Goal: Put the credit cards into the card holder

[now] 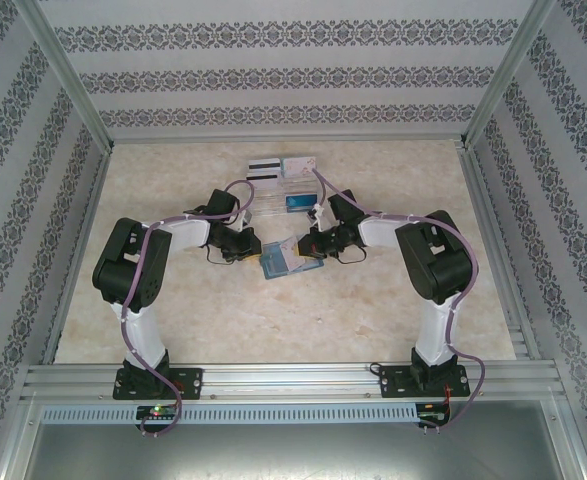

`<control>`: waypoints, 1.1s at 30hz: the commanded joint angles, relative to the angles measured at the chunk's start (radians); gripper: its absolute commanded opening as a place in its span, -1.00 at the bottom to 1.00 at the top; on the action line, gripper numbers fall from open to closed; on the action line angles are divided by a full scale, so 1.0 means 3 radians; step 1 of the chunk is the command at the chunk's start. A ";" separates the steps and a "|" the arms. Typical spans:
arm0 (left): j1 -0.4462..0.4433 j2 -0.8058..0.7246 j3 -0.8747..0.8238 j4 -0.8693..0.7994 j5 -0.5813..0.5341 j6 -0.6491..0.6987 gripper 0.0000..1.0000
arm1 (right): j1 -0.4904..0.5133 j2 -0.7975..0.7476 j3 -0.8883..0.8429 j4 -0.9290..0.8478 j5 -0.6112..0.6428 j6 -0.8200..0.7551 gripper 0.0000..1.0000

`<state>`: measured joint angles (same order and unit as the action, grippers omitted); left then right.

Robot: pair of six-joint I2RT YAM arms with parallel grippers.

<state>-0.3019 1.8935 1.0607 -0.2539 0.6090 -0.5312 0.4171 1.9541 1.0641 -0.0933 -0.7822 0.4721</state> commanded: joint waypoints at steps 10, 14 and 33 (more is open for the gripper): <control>-0.0197 0.0178 -0.0027 0.0191 0.0077 -0.0024 -0.75 | 0.0133 0.0139 0.0032 -0.0107 0.0058 0.0055 -1.00; -0.0203 0.0180 -0.0036 0.0201 0.0082 -0.0038 -0.76 | 0.0149 0.0188 0.0101 -0.0023 0.0028 0.0117 -1.00; -0.0213 0.0167 -0.0037 0.0211 0.0086 -0.0052 -0.77 | 0.0285 0.0128 0.0002 0.0330 0.0598 0.0133 -1.00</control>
<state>-0.3058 1.8938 1.0607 -0.2504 0.6048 -0.5354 0.4633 1.9659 1.0840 -0.0582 -0.7147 0.5018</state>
